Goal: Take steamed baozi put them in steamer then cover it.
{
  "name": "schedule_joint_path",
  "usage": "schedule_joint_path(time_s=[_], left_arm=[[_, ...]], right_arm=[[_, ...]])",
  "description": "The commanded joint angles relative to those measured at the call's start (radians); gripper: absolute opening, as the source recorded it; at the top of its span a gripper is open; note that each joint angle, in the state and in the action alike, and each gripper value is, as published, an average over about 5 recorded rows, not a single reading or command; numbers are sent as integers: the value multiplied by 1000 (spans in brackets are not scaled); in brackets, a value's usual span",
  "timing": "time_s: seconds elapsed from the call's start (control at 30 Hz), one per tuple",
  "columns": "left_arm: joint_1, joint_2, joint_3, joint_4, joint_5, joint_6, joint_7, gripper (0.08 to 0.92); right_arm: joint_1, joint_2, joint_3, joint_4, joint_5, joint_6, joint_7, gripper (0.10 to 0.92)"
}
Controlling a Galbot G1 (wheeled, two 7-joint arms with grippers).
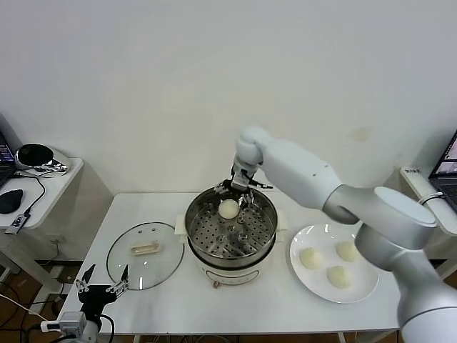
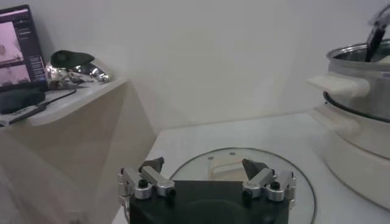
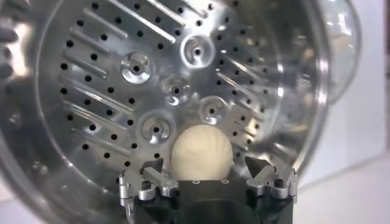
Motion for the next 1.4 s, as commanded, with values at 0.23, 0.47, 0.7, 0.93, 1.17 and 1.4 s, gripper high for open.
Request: schedule_joint_path(time_s=[0.23,0.47,0.7,0.93,1.17,1.4], left_arm=[[18,9,10,-37,-1,19,-1,823],[41,16,20,-62,0,32,-12,823],[68,8,23,-97,6,33,-11,823],[82,1,24,-105,10,30,-16,823],[83,-2,23,-116,17,34,-15,823],[85,-11,25,-115,24,34,-12,823]], right_arm=[[262,-475,-126,443,437,-745,-89,823],[187,-713,-120,650,346,-1071,-100,823],[-102,-819,60,724,244,-1114,-78,823],[-362,-838,225,706,135,-1084,-39,823],[-463,-795,245,676,88,-1040,-1,823],[-484,-718,224,614,57,-1013,46,823]])
